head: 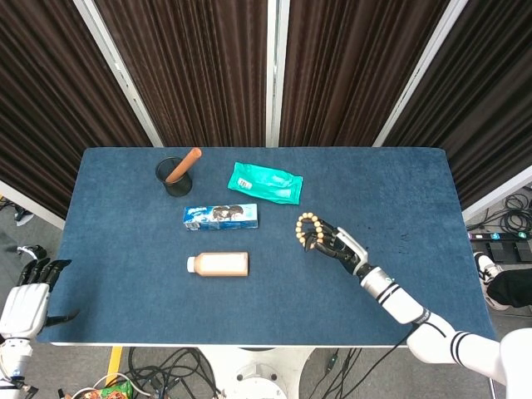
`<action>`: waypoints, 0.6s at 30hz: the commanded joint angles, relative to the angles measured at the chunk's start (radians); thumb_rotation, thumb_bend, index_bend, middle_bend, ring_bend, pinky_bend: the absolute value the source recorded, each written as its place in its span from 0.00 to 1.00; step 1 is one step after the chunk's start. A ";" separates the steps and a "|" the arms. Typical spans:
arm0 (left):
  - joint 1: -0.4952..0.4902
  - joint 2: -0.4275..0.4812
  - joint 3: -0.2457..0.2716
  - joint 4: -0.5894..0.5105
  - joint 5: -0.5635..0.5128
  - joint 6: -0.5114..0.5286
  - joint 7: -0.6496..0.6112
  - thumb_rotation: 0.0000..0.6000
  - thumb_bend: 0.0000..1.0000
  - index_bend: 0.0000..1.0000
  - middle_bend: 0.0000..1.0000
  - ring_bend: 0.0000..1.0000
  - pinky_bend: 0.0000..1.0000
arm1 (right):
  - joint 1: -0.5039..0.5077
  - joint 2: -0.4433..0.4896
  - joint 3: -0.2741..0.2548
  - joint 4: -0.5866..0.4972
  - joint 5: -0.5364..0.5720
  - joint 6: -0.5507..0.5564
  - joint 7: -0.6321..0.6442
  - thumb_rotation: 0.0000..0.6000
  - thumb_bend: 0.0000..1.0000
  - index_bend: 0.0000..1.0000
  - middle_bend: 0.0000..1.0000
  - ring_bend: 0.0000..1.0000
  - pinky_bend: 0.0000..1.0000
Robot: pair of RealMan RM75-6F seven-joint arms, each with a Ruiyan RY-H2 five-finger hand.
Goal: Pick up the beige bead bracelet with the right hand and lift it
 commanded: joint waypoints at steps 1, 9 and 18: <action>0.000 0.000 0.000 0.001 0.001 0.001 0.000 1.00 0.00 0.16 0.16 0.06 0.00 | -0.014 0.007 -0.008 0.004 -0.004 0.030 -0.114 0.54 0.00 0.22 0.53 0.25 0.00; -0.008 -0.007 -0.005 0.008 0.009 0.002 -0.001 1.00 0.00 0.16 0.16 0.06 0.00 | -0.037 0.020 -0.001 0.020 0.040 0.029 -0.648 0.53 0.06 0.36 0.54 0.25 0.00; -0.012 -0.008 -0.006 0.012 0.005 -0.003 -0.002 1.00 0.00 0.16 0.16 0.06 0.00 | -0.023 0.093 0.019 -0.108 0.157 -0.064 -1.436 0.53 0.03 0.05 0.19 0.06 0.00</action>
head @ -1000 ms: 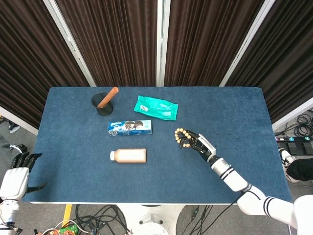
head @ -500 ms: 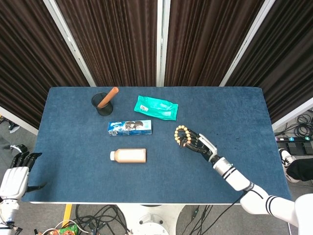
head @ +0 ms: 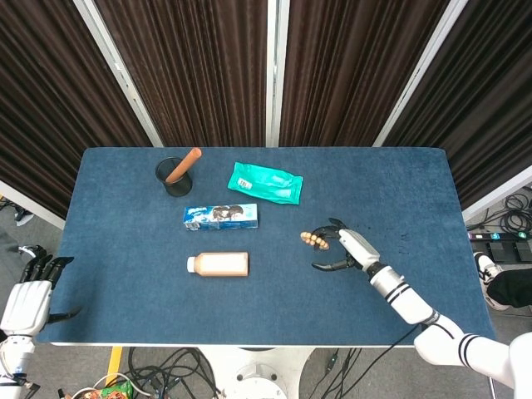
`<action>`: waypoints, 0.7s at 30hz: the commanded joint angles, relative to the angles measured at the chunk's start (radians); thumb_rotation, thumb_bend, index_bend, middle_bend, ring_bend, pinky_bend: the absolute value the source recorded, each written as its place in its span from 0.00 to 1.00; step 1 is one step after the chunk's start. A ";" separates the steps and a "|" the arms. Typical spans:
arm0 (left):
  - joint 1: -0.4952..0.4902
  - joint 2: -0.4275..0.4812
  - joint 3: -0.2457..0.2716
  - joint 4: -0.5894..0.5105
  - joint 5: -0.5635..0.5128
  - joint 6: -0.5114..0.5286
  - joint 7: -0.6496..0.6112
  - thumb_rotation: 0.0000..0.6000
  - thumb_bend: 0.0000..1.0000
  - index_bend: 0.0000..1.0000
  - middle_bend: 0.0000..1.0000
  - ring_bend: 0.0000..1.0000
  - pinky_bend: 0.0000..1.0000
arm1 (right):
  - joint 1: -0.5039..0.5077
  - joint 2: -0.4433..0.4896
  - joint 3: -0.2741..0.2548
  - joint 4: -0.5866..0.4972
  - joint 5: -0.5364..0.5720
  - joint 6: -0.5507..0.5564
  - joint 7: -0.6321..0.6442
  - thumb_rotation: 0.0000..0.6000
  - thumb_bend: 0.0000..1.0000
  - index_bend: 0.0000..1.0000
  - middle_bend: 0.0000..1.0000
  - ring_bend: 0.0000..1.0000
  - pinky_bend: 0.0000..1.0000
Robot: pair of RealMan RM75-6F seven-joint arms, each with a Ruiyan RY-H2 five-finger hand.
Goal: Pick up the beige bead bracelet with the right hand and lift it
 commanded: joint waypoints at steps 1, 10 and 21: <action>-0.001 0.000 -0.001 0.001 -0.001 0.000 -0.002 1.00 0.00 0.16 0.16 0.06 0.00 | -0.010 0.065 0.023 -0.110 0.118 -0.051 -0.531 0.53 0.03 0.02 0.17 0.04 0.00; 0.008 -0.020 -0.015 0.036 0.002 0.038 -0.026 1.00 0.00 0.16 0.16 0.06 0.00 | -0.197 0.167 0.064 -0.204 0.157 0.278 -0.642 0.99 0.14 0.00 0.18 0.02 0.01; 0.028 -0.061 -0.046 0.067 -0.004 0.117 0.019 1.00 0.00 0.16 0.16 0.06 0.00 | -0.455 0.392 0.006 -0.393 0.141 0.539 -0.594 1.00 0.17 0.03 0.20 0.03 0.03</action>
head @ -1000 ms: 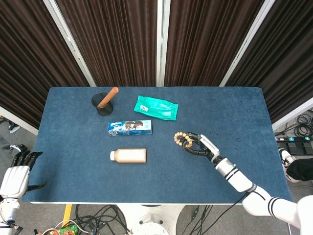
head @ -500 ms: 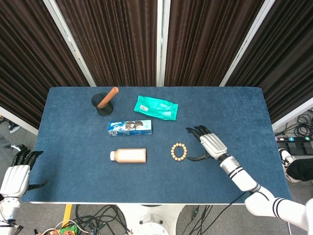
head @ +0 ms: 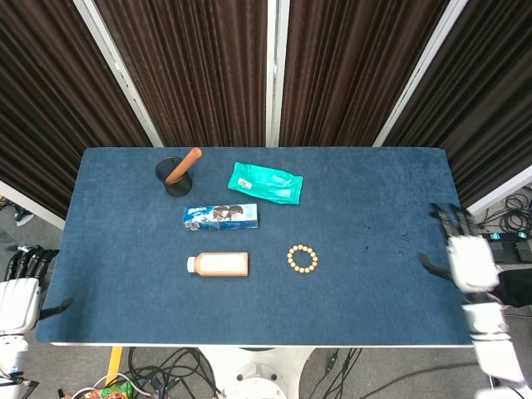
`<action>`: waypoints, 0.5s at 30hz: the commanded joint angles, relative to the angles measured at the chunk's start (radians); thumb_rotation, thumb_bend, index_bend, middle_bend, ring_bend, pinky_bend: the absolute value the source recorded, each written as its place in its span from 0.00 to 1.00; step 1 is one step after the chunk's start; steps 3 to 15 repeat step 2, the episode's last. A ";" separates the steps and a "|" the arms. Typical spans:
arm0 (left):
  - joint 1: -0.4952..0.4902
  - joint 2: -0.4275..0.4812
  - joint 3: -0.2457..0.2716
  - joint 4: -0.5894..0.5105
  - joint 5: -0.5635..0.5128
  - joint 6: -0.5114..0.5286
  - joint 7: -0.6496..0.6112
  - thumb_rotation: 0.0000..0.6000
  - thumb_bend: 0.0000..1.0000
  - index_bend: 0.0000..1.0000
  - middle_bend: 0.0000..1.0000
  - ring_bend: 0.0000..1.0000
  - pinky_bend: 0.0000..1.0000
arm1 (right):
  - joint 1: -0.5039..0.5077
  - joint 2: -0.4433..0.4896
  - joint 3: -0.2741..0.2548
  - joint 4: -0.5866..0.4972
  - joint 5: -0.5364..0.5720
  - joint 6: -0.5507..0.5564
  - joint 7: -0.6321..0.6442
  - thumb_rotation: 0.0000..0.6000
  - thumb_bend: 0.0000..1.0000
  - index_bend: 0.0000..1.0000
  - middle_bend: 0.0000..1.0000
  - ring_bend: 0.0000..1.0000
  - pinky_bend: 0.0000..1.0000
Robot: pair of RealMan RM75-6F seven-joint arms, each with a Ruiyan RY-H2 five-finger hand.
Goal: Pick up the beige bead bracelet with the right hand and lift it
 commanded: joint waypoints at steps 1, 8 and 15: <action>0.004 0.001 -0.005 -0.009 -0.002 0.009 0.008 1.00 0.00 0.16 0.16 0.06 0.00 | -0.069 0.071 -0.026 -0.062 -0.012 0.044 0.051 1.00 0.17 0.03 0.20 0.03 0.03; 0.005 0.002 -0.006 -0.011 -0.003 0.011 0.010 1.00 0.00 0.16 0.16 0.06 0.00 | -0.077 0.079 -0.029 -0.065 -0.015 0.047 0.056 1.00 0.17 0.03 0.20 0.03 0.03; 0.005 0.002 -0.006 -0.011 -0.003 0.011 0.010 1.00 0.00 0.16 0.16 0.06 0.00 | -0.077 0.079 -0.029 -0.065 -0.015 0.047 0.056 1.00 0.17 0.03 0.20 0.03 0.03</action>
